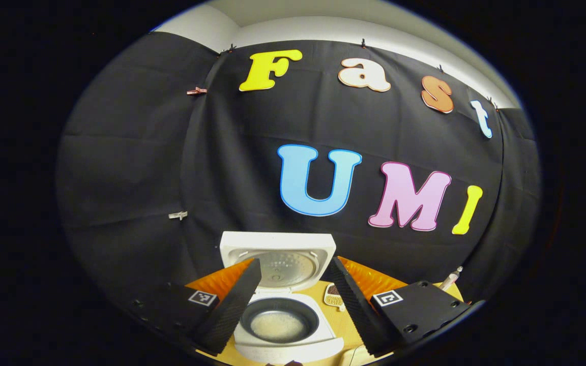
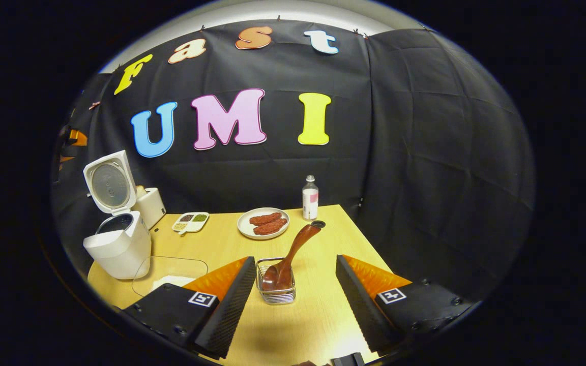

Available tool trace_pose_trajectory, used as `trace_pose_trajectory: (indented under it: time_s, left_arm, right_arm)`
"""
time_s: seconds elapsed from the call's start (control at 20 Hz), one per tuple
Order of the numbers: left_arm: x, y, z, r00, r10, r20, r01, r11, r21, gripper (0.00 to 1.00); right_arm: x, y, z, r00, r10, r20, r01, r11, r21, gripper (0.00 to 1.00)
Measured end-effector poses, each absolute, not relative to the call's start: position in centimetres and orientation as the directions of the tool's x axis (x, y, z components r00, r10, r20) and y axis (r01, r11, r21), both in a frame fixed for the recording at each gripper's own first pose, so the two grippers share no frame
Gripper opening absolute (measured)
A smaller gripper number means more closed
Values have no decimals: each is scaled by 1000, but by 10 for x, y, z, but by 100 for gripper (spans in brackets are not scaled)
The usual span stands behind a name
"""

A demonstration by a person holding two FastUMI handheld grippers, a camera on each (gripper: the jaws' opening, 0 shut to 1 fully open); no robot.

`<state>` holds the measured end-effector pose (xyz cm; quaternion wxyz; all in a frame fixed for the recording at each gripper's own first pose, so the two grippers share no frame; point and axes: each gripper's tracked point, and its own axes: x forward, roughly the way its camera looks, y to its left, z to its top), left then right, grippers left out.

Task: Close the left gripper, press the button to open the rice cooker; take a wooden spoon from the chopstick holder with the right hand, scoop a spoonful of rice and pour it into the rice cooker, then put the wooden spoon back into the chopstick holder.

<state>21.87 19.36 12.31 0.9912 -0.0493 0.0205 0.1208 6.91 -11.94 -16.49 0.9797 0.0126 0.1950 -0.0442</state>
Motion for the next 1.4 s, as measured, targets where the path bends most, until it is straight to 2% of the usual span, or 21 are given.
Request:
trace_pose_trajectory:
  time_s: [0.3,0.55,0.75,0.95,1.4]
  left_arm:
    - [309,238,151,975,215,-55,-216,976,0,95]
    - [364,282,125,959,267,-98,-267,964,14,95]
    - [389,287,89,952,245,-181,-256,966,-40,95]
    - [388,276,71,930,263,-258,-273,962,-3,99]
    - [323,236,29,900,173,-400,-214,975,-58,99]
  right_arm:
    - [55,-84,-132,936,-106,-337,129,991,47,99]
    - [45,-72,-119,939,-116,-322,134,990,37,98]
    - [35,-62,-122,936,-113,-333,128,991,24,99]
    - [32,-44,-130,934,-70,-350,84,996,24,98]
    - [39,-14,-140,934,81,-348,-55,995,85,99]
